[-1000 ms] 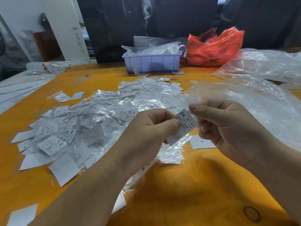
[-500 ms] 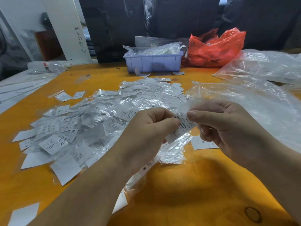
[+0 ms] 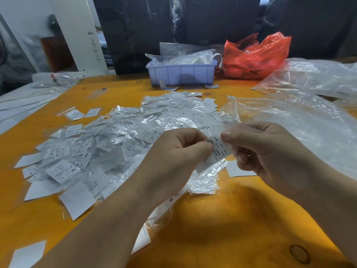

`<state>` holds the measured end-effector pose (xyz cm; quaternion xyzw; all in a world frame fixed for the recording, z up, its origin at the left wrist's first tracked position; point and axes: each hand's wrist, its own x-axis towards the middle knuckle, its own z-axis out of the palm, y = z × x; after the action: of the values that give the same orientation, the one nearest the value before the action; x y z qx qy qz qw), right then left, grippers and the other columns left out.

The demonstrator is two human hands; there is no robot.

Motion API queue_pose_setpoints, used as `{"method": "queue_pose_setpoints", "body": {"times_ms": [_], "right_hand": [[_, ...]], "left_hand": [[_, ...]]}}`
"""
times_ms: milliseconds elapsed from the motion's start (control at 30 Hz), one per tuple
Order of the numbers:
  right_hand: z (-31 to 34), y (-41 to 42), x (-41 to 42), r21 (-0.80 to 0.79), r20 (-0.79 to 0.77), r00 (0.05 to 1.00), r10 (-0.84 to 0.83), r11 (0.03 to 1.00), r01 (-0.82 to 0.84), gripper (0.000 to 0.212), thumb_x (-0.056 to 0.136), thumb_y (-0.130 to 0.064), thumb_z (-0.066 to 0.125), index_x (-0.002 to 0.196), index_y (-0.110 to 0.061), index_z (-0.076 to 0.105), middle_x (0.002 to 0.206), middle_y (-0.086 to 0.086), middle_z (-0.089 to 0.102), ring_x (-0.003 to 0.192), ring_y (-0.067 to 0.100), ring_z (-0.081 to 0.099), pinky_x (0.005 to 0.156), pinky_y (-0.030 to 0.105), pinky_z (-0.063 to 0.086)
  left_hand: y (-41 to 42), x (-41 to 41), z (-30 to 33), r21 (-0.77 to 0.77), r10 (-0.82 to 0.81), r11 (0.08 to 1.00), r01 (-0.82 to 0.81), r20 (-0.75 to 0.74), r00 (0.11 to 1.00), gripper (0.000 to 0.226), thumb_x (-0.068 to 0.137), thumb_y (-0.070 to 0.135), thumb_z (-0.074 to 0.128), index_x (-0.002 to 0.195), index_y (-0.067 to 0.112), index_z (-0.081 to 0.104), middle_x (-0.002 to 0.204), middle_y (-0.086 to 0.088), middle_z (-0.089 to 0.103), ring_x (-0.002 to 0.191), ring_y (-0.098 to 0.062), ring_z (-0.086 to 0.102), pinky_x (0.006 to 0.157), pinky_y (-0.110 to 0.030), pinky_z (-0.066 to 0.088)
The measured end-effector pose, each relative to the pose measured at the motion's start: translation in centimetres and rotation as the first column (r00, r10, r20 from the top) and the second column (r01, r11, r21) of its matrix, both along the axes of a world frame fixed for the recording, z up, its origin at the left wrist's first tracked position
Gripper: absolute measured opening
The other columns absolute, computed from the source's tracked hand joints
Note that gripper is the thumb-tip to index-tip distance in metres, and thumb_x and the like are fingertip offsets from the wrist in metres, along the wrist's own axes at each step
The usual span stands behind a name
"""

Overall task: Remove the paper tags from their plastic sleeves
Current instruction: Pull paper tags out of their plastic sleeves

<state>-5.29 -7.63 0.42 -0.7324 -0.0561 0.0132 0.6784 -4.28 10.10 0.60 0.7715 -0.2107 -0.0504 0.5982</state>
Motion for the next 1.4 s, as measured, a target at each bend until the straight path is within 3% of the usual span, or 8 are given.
{"method": "queue_pose_setpoints", "body": {"times_ms": [100,367,533,667,767,900,1267,1400], "right_hand": [[0.10,-0.01,0.02,0.019,-0.023,0.999,0.023,1.000,-0.023,0.025,0.065,-0.030,0.071,0.048,-0.016,0.060,0.055,0.002,0.045,0.052,0.013,0.038,0.044,0.021,0.033],[0.09,-0.02,0.13,0.160,-0.153,0.986,0.069,0.986,-0.044,0.017,0.061,-0.028,0.073,0.057,-0.015,0.062,0.059,0.003,0.044,0.048,0.011,0.035,0.046,0.023,0.026],[-0.02,-0.20,0.27,0.123,-0.163,0.986,0.022,0.992,-0.002,0.023,0.064,-0.032,0.070,0.050,-0.015,0.065,0.059,0.003,0.046,0.050,0.011,0.035,0.049,0.025,0.025],[-0.01,-0.09,0.26,0.087,-0.120,0.993,-0.002,0.996,0.012,0.024,0.061,-0.035,0.072,0.050,-0.016,0.065,0.058,0.003,0.045,0.050,0.011,0.036,0.045,0.023,0.029],[-0.04,-0.01,0.18,0.047,-0.069,0.997,-0.017,0.999,0.020,0.025,0.057,-0.038,0.074,0.047,-0.017,0.063,0.058,0.005,0.042,0.051,0.012,0.035,0.043,0.022,0.029],[-0.08,0.06,0.17,0.020,-0.032,0.999,-0.018,1.000,0.018,0.025,0.055,-0.037,0.075,0.049,-0.016,0.065,0.057,0.005,0.039,0.053,0.014,0.034,0.044,0.023,0.029],[-0.05,-0.05,0.15,0.025,0.014,0.998,-0.060,0.998,0.060,0.021,0.060,-0.031,0.075,0.050,-0.015,0.064,0.051,0.001,0.036,0.047,0.010,0.033,0.041,0.020,0.029],[0.01,0.09,-0.07,-0.003,0.058,0.998,-0.029,1.000,0.029,0.022,0.060,-0.033,0.075,0.054,-0.015,0.066,0.050,0.001,0.036,0.049,0.012,0.031,0.042,0.018,0.031]], "left_hand": [[0.12,0.03,-0.06,0.007,0.045,0.999,-0.045,-0.009,0.999,0.021,0.092,0.017,0.062,0.075,0.007,0.068,0.054,0.014,0.057,0.050,0.003,0.048,0.049,-0.008,0.037],[0.21,0.12,0.00,-0.011,0.049,0.999,-0.049,0.000,0.999,0.023,0.091,0.009,0.058,0.072,0.017,0.069,0.055,0.016,0.059,0.048,0.004,0.049,0.048,-0.007,0.037],[0.22,0.00,0.04,-0.002,-0.014,1.000,0.014,-0.020,1.000,0.025,0.091,0.006,0.059,0.071,0.015,0.069,0.055,0.017,0.059,0.048,0.004,0.050,0.048,-0.007,0.037],[0.20,0.03,-0.06,0.017,-0.035,0.999,0.037,-0.066,0.997,0.019,0.090,0.007,0.060,0.073,0.010,0.068,0.053,0.014,0.056,0.047,0.002,0.046,0.048,-0.008,0.036],[0.17,0.01,0.04,0.016,-0.039,0.999,0.041,-0.087,0.995,0.014,0.079,0.024,0.061,0.069,0.016,0.068,0.055,0.013,0.057,0.048,-0.001,0.045,0.048,-0.010,0.036],[0.25,0.18,-0.15,0.022,-0.040,0.999,0.042,-0.098,0.994,0.024,0.077,0.032,0.060,0.073,0.009,0.068,0.058,0.011,0.057,0.052,-0.005,0.044,0.050,-0.011,0.035],[0.34,0.12,-0.08,-0.021,-0.062,0.998,0.060,-0.146,0.987,0.021,0.075,0.030,0.061,0.073,0.010,0.068,0.058,0.013,0.061,0.052,-0.001,0.051,0.052,-0.010,0.037],[0.26,0.17,-0.03,-0.036,-0.068,0.997,0.064,-0.143,0.987,0.016,0.087,0.017,0.065,0.075,0.008,0.066,0.055,0.013,0.059,0.049,0.002,0.051,0.050,-0.008,0.037]]}}
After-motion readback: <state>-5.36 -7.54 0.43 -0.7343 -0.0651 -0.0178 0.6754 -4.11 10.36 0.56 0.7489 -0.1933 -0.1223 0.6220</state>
